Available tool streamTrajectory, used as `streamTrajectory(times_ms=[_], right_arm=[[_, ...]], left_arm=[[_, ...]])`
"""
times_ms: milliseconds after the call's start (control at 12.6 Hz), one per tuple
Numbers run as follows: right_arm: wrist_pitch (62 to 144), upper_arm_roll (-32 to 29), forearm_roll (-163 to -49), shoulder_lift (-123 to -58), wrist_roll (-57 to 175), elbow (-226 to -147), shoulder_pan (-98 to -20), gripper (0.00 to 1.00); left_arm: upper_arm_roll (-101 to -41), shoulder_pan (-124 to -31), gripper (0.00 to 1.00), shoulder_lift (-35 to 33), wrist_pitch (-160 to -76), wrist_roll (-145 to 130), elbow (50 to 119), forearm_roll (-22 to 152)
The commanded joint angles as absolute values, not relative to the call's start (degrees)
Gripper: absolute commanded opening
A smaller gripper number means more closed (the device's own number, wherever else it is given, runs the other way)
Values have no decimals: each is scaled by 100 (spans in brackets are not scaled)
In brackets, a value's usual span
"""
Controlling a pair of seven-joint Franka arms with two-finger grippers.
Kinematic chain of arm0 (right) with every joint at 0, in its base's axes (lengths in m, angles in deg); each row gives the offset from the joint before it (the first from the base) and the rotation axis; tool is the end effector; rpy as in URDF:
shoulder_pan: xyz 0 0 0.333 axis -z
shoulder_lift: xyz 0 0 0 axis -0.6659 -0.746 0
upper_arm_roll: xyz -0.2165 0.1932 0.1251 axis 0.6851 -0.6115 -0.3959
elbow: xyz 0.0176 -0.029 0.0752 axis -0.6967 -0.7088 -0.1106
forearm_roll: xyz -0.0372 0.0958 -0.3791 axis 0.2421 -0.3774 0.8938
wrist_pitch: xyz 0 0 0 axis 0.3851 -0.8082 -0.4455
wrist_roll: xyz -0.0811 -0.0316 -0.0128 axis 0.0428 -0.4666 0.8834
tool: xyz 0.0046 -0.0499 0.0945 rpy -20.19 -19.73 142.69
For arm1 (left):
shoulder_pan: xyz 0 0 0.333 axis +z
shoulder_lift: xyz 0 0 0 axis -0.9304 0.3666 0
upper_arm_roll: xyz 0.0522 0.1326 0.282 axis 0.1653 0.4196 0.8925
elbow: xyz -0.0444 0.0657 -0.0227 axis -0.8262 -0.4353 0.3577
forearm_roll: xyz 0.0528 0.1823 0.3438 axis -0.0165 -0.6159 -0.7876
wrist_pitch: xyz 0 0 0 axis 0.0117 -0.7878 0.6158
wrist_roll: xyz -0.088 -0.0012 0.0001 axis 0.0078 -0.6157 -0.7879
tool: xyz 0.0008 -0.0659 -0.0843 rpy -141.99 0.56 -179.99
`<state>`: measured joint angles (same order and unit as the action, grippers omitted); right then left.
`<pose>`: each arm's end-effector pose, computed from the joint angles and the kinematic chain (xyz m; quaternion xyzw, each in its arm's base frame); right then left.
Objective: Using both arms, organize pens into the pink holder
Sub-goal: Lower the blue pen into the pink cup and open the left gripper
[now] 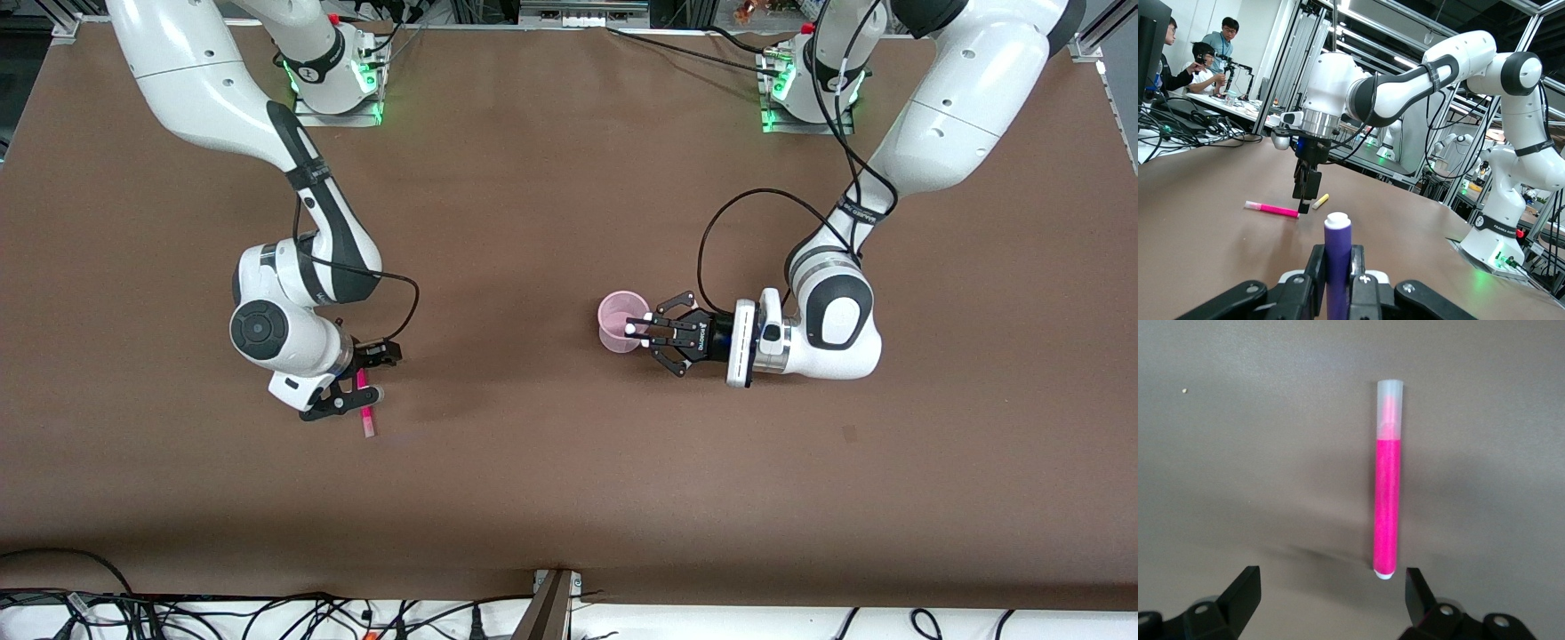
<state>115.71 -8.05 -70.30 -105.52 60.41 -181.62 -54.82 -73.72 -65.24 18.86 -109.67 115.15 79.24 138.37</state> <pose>0.6584 0.1656 0.2127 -0.9881 -0.1480 0.0416 0.0092 0.6278 -0.2460 0.2030 0.5828 -0.4405 0.3564 0.5824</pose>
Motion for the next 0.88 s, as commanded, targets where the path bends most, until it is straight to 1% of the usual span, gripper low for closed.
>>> streamTrajectory(times_ms=[0,80,239,398,478,557,796], right_arm=[[11769,-771,-6945,-10604,5659,-18124,-5424,94],[11962,-762,-6945,-10710,5501,-18133,-5389,93],[12034,-762,-6945,-10781,5254,-18133,-5248,89],[12017,-762,-6980,-10790,5262,-18177,-5248,80],[11999,-762,-6980,-10790,5262,-18177,-5256,77],[11981,-762,-6980,-10790,5262,-18185,-5256,71],[11981,-762,-6989,-10790,5262,-18221,-5274,54]], left_arm=[[-7374,-6612,0,1793,-11265,11861,8147,13944],[-7374,-6621,0,1793,-11353,11878,8147,13944],[-7374,-6656,0,1793,-11503,11879,8191,13944],[-7374,-6692,0,1793,-11503,11879,8270,13944],[-7374,-6691,34,1775,-11512,11896,8270,13936],[-7366,-6683,99,1758,-11512,11983,8279,13936],[-7366,-6621,100,1749,-11512,12002,8270,13927]])
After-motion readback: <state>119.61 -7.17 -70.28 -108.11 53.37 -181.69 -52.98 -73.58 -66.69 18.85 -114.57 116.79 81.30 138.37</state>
